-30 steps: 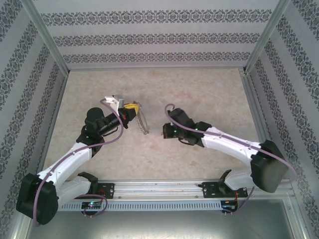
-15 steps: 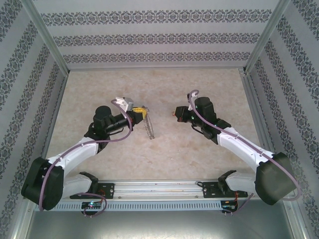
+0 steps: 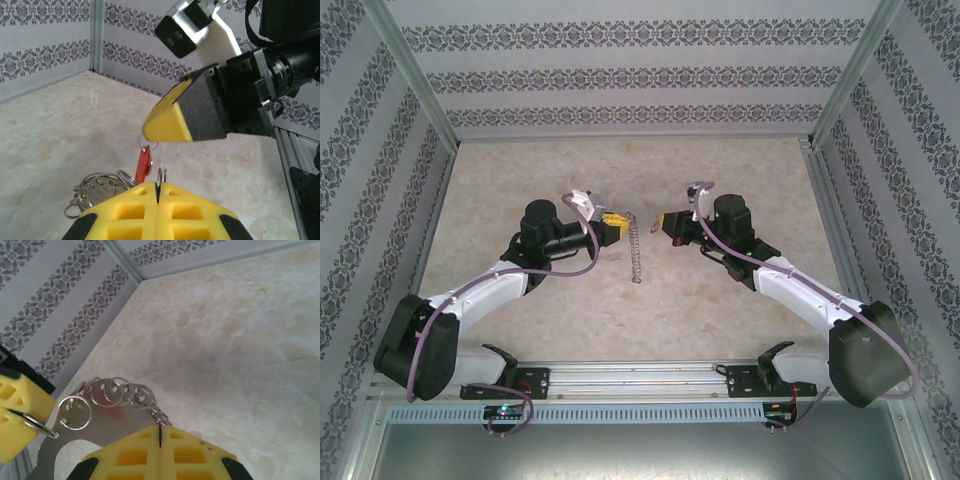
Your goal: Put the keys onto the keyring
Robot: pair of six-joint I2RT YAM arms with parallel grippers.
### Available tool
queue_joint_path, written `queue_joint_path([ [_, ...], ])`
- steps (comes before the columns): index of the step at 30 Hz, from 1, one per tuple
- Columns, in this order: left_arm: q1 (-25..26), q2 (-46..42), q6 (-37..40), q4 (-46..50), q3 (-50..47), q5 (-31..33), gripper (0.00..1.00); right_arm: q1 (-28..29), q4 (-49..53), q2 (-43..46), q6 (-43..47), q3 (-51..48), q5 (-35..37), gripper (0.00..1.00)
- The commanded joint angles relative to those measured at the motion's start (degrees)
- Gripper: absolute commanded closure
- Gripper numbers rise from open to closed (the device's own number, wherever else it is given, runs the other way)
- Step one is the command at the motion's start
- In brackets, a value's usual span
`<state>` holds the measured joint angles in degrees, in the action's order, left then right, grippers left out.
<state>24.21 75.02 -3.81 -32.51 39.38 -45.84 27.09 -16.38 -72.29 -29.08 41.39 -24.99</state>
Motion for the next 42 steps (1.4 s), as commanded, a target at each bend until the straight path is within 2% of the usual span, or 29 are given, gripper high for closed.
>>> queue_joint_path([
  [1, 1.3, -0.4, 5.2, 4.8, 3.2, 1.1, 1.00, -0.4, -6.1, -1.1, 2.1, -1.0, -4.9, 1.00],
  [9, 1.9, -1.3, 5.4, 8.8, 4.0, 4.0, 1.00, 2.4, -8.2, -1.5, 3.5, -1.0, -5.7, 1.00],
  [20, 2.1, -0.9, 5.5, 7.7, 2.9, 3.1, 1.00, 5.9, -7.7, -1.7, 5.4, 0.6, -4.9, 1.00],
  [32, 2.1, -0.4, 5.6, 6.9, 2.6, 2.2, 1.00, 6.5, -7.6, -1.3, 5.5, 1.6, -4.5, 1.00],
  [42, 2.1, -2.5, 6.4, 6.5, 1.7, 8.7, 1.00, 5.7, -5.1, 1.9, 6.6, -0.7, -2.1, 1.00],
])
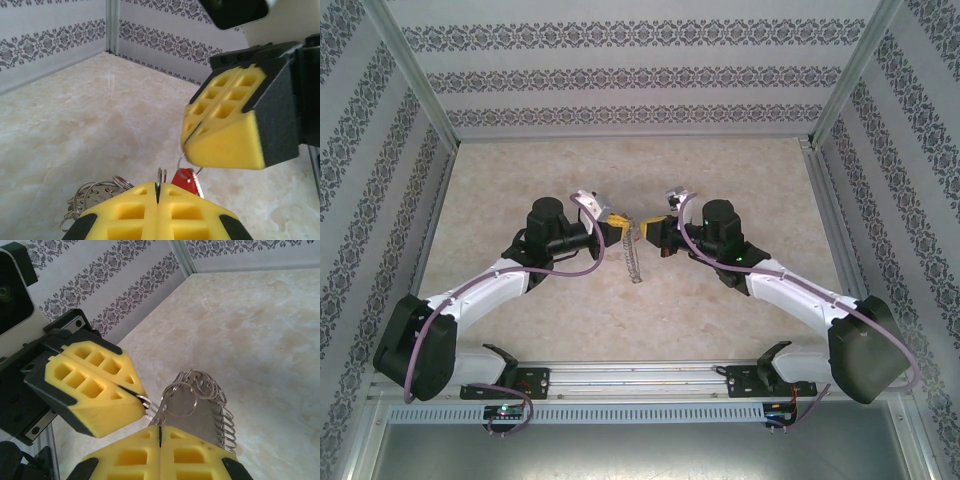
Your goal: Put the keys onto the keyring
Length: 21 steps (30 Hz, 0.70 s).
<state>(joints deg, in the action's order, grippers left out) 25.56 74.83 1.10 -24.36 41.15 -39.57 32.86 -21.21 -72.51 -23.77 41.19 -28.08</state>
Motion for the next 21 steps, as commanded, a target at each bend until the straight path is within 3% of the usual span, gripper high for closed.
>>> queue_joint_path([
  [1, 0.8, -2.6, 2.1, -1.1, -0.1, 3.0, 1.00, -0.1, -0.1, 2.4, 1.4, -0.7, 1.0, 1.00],
  [21, 1.5, -2.4, 5.5, 4.1, 2.3, 1.1, 1.00, 2.2, -0.6, -0.9, 2.8, 4.1, -1.4, 1.00],
])
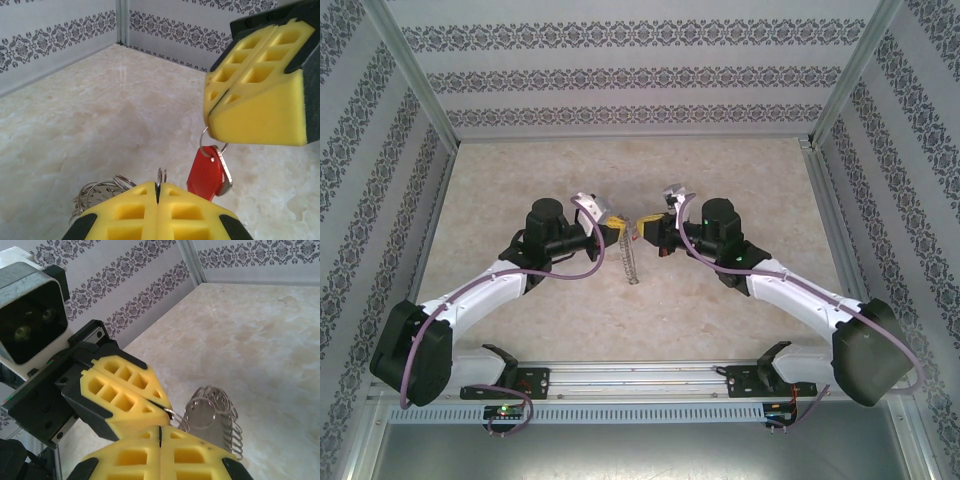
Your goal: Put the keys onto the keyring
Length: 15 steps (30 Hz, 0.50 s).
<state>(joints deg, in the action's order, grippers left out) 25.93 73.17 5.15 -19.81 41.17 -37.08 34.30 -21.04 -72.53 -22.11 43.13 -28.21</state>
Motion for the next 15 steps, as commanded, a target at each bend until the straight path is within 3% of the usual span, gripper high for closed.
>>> queue_joint_path([
  [1, 1.1, -0.7, 1.4, -0.4, 2.3, -1.3, 1.00, 1.0, -0.8, -1.2, 1.2, 2.4, -1.2, 1.00],
  [15, 1.9, -2.4, 1.2, -0.8, 1.8, -1.4, 1.00, 1.3, 0.3, -3.3, 2.4, 3.2, 0.6, 1.00],
])
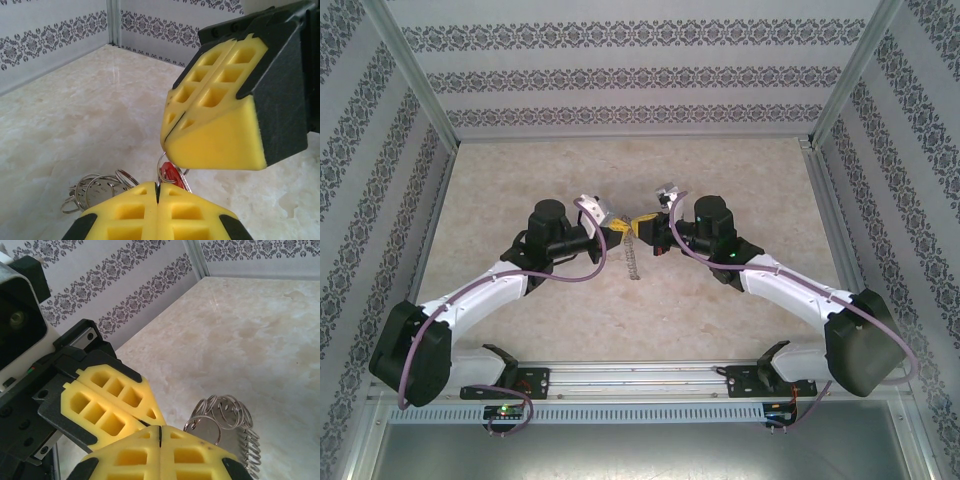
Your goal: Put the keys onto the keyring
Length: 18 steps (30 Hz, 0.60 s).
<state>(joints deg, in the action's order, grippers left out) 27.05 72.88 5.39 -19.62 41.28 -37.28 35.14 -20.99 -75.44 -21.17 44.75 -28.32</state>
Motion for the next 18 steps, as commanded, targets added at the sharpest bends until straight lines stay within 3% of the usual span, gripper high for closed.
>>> queue_joint_path([
  [1, 0.9, -2.3, 0.9, -1.3, 1.6, -1.3, 1.00, 0.5, 0.5, -0.4, 1.6, 1.5, 1.0, 1.00],
  [18, 1.2, -3.0, 0.6, -2.0, 1.6, -1.6, 1.00, -1.8, 0.6, -0.5, 1.7, 0.3, 1.7, 1.00],
])
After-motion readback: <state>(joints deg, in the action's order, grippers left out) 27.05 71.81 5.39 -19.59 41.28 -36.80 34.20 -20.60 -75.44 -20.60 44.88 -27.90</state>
